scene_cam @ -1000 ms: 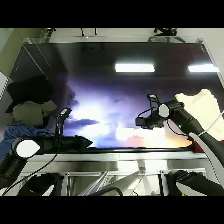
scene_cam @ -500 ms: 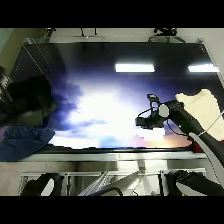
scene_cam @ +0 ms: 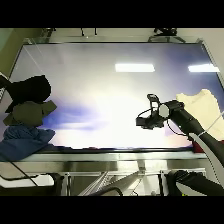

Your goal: Fold the shirts.

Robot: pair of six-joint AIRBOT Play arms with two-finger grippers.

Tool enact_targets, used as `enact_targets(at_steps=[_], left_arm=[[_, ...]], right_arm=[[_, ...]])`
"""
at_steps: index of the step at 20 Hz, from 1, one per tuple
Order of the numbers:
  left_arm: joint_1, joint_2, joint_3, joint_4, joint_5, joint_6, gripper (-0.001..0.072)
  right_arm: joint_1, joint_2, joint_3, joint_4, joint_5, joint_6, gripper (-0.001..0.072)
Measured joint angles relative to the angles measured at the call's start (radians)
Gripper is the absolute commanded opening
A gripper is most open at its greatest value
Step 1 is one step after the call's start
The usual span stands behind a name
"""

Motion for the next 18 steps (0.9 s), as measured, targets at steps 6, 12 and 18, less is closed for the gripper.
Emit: enact_targets(at_steps=[6, 12, 18], left_arm=[[-0.053, -0.315, 0.196, 0.045, 0.034, 0.003, 0.0591], [-0.117, -0.447, 0.314, 0.184, 0.017, -0.023, 0.0002], [-0.171, -0.459, 0.439, 0.217, -0.069, -0.018, 0.0013]], right_arm=[[0.000, 0.000, 0.000, 0.002, 0.000, 0.000, 0.0022], [0.000, 0.000, 0.000, 0.002, -0.003, 0.000, 0.0022], [0.000, 0.000, 0.000, 0.002, -0.009, 0.000, 0.0022]])
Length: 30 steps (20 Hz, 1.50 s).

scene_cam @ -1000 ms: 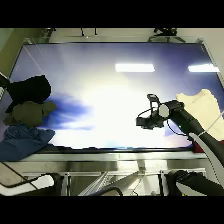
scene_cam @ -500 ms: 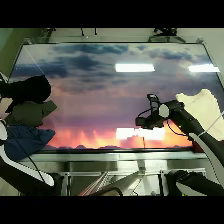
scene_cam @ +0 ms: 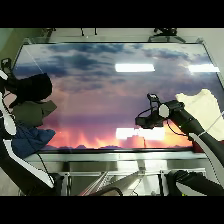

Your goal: Fold the shirts.

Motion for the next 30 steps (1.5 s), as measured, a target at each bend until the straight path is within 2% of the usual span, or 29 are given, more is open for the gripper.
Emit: enact_targets(at_steps=[3, 6, 9, 11, 13, 16, 20, 21, 22, 23, 24, 25, 27, 30], left_arm=[[-0.026, 0.070, 0.027, -0.120, -0.023, 0.013, 0.0012], [-0.070, 0.193, -0.008, -0.404, -0.024, 0.104, 0.0012], [-0.160, 0.322, -0.027, -0.652, -0.106, 0.199, 0.0012], [-0.247, 0.388, -0.032, -0.733, -0.185, 0.225, 0.0012], [-0.347, 0.427, -0.036, -0.763, -0.265, 0.219, 0.0013], [-0.511, 0.455, -0.088, -0.701, -0.332, 0.171, 0.0013], [-0.714, 0.466, -0.274, -0.603, -0.271, 0.136, 0.0019], [-0.751, 0.468, -0.323, -0.592, -0.236, 0.132, 0.0078], [-0.782, 0.468, -0.370, -0.582, -0.199, 0.129, 0.0549], [-0.804, 0.469, -0.406, -0.575, -0.170, 0.127, 0.0700], [-0.814, 0.470, -0.428, -0.574, -0.154, 0.116, 0.0698], [-0.813, 0.471, -0.438, -0.566, -0.147, 0.102, 0.0698], [-0.781, 0.473, -0.431, -0.560, -0.172, 0.063, 0.0698], [-0.690, 0.499, -0.451, -0.553, -0.277, 0.005, 0.0698]], right_arm=[[0.000, 0.000, 0.000, 0.000, -0.001, 0.000, 0.0022], [0.000, 0.000, 0.000, 0.000, -0.004, 0.000, 0.0022], [0.000, -0.002, 0.000, -0.003, -0.018, 0.000, 0.0024], [0.000, -0.006, 0.000, -0.003, -0.029, 0.000, 0.0023], [0.000, -0.011, 0.000, -0.001, -0.027, 0.000, 0.0023], [0.000, -0.014, 0.000, 0.005, 0.018, -0.007, 0.0023], [0.000, -0.016, 0.000, 0.001, 0.061, -0.062, 0.0022], [0.000, -0.016, 0.002, 0.000, 0.068, -0.074, 0.0026], [0.000, -0.016, 0.005, 0.000, 0.072, -0.084, 0.0034], [0.000, -0.015, 0.012, -0.001, 0.074, -0.095, 0.0120], [0.000, -0.014, 0.022, -0.004, 0.080, -0.107, 0.0318], [0.000, -0.013, 0.037, -0.004, 0.082, -0.121, 0.0422], [0.000, -0.011, 0.080, -0.003, 0.083, -0.140, 0.0423], [0.000, -0.010, 0.153, -0.028, 0.079, -0.164, 0.0422]])
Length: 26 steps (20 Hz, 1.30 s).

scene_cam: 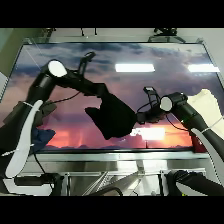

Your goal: Fold the shirts.

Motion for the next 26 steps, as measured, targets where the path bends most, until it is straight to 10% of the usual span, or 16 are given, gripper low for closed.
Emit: enact_targets(at_steps=[6, 8, 21, 22, 23, 26], left_arm=[[0.102, 0.207, -0.439, -0.008, 0.023, -0.053, 0.0697], [0.111, 0.271, -0.616, -0.045, 0.133, -0.056, 0.0591], [-0.073, 0.180, -0.965, -0.488, 0.553, 0.209, 0.0588], [-0.082, 0.174, -0.963, -0.507, 0.568, 0.225, 0.0450], [-0.088, 0.169, -0.959, -0.510, 0.587, 0.236, 0.0145], [-0.097, 0.164, -0.927, -0.535, 0.603, 0.272, 0.0049]], right_arm=[[-0.133, -0.107, 0.117, -0.039, -0.024, -0.061, 0.0376], [-0.221, -0.178, 0.149, 0.063, -0.026, -0.132, 0.0361], [-0.383, -0.510, 0.186, 0.664, 0.032, -0.581, 0.0362], [-0.377, -0.520, 0.186, 0.682, 0.034, -0.603, 0.0363], [-0.370, -0.529, 0.187, 0.696, 0.035, -0.623, 0.0363], [-0.346, -0.546, 0.187, 0.723, 0.043, -0.670, 0.0362]])
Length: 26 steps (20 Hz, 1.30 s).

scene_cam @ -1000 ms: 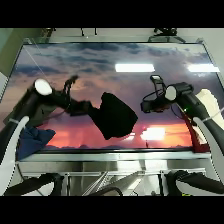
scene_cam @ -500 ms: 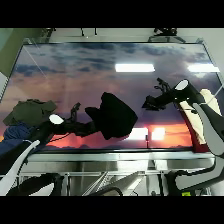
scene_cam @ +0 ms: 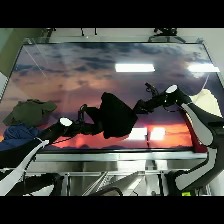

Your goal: Fold the shirts.

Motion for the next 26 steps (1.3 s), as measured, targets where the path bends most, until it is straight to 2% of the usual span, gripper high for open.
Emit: enact_targets(at_steps=[2, 3, 4, 5, 6, 13, 17, 21, 24, 26], left_arm=[[-0.002, -0.002, 0.032, -0.009, -0.004, 0.016, 0.0032], [-0.003, -0.002, 0.047, -0.012, -0.007, 0.023, 0.0016], [-0.003, -0.003, 0.062, -0.012, -0.014, 0.027, 0.0017], [-0.004, -0.003, 0.076, -0.013, -0.017, 0.031, 0.0016], [-0.004, -0.003, 0.091, -0.013, -0.025, 0.032, 0.0016], [0.033, 0.022, 0.206, 0.019, -0.137, 0.045, 0.0014], [0.095, 0.134, 0.331, 0.034, -0.206, 0.045, 0.0013], [0.118, 0.297, 0.602, 0.046, -0.291, 0.014, 0.0013], [0.095, 0.435, 0.874, 0.175, -0.301, -0.054, 0.0013], [0.085, 0.514, 1.035, 0.352, -0.300, -0.140, 0.0013]], right_arm=[[0.023, -0.010, 0.000, 0.009, 0.003, -0.023, 0.0360], [0.034, -0.014, 0.000, 0.011, 0.006, -0.033, 0.0326], [0.044, -0.018, 0.000, 0.014, 0.006, -0.040, 0.0163], [0.052, -0.020, 0.000, 0.015, 0.006, -0.046, 0.0074], [0.058, -0.022, 0.000, 0.019, 0.006, -0.050, 0.0019], [0.050, -0.018, 0.035, 0.047, 0.034, -0.105, 0.0023], [0.032, 0.059, 0.145, 0.183, 0.124, -0.146, 0.0023], [0.023, 0.228, 0.404, 0.361, 0.186, -0.201, 0.0023], [0.021, 0.375, 0.641, 0.366, 0.161, -0.220, 0.0023], [0.021, 0.467, 0.746, 0.276, 0.097, -0.229, 0.0023]])
